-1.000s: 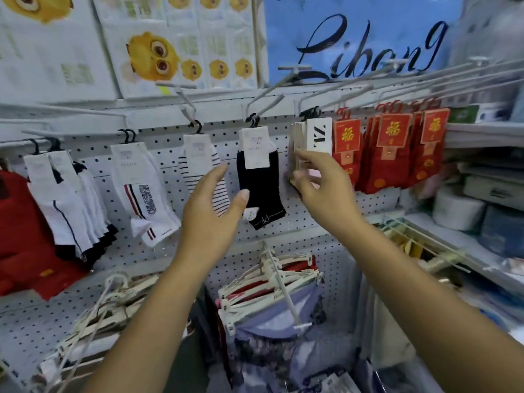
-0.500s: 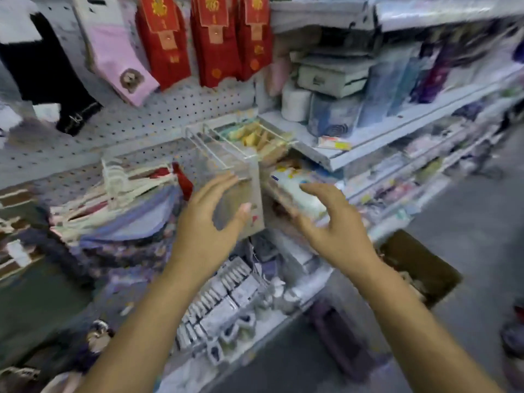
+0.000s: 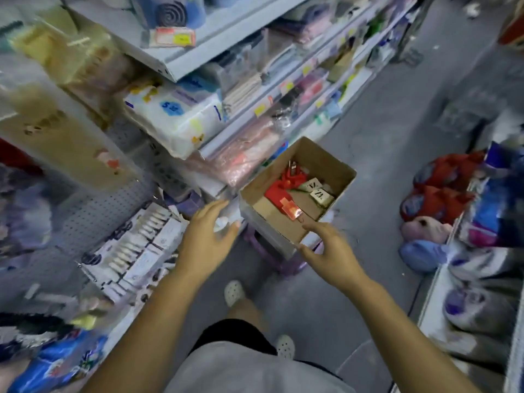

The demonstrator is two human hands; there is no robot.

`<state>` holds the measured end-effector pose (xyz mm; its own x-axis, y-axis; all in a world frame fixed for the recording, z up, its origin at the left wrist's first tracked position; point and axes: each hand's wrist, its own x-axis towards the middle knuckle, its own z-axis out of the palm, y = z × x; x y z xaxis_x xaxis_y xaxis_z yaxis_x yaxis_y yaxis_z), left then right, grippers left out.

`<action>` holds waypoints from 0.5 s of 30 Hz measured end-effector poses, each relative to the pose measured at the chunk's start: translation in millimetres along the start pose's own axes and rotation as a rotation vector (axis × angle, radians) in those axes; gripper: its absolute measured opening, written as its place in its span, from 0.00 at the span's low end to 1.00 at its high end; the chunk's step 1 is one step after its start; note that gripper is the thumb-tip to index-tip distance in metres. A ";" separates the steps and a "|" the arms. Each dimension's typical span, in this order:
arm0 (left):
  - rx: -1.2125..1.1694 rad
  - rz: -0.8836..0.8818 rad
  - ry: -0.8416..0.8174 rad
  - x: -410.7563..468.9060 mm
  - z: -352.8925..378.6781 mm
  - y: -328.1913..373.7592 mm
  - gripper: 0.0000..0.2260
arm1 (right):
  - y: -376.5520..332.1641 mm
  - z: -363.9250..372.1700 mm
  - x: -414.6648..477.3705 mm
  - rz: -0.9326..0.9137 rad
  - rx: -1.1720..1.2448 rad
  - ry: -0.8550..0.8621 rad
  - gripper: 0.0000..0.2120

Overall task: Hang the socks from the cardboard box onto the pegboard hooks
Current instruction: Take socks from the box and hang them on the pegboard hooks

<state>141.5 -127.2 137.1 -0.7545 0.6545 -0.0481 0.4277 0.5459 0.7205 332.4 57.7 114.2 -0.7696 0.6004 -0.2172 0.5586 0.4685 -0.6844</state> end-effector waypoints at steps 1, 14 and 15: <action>0.006 -0.013 -0.016 7.7 7.7 -1.2 0.22 | 9.5 1.4 4.1 0.025 0.002 -0.015 0.22; 0.152 -0.133 -0.333 193.1 93.5 -38.6 0.28 | 83.7 19.4 180.1 0.318 0.056 -0.027 0.17; 0.164 -0.142 -0.354 206.8 101.7 -41.1 0.27 | 89.1 25.2 195.5 0.337 0.069 -0.045 0.17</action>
<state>18.5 38.9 27.2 -0.6061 0.6907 -0.3945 0.4271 0.7010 0.5711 224.0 200.5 -6.8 -0.5593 0.6837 -0.4687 0.7625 0.2026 -0.6144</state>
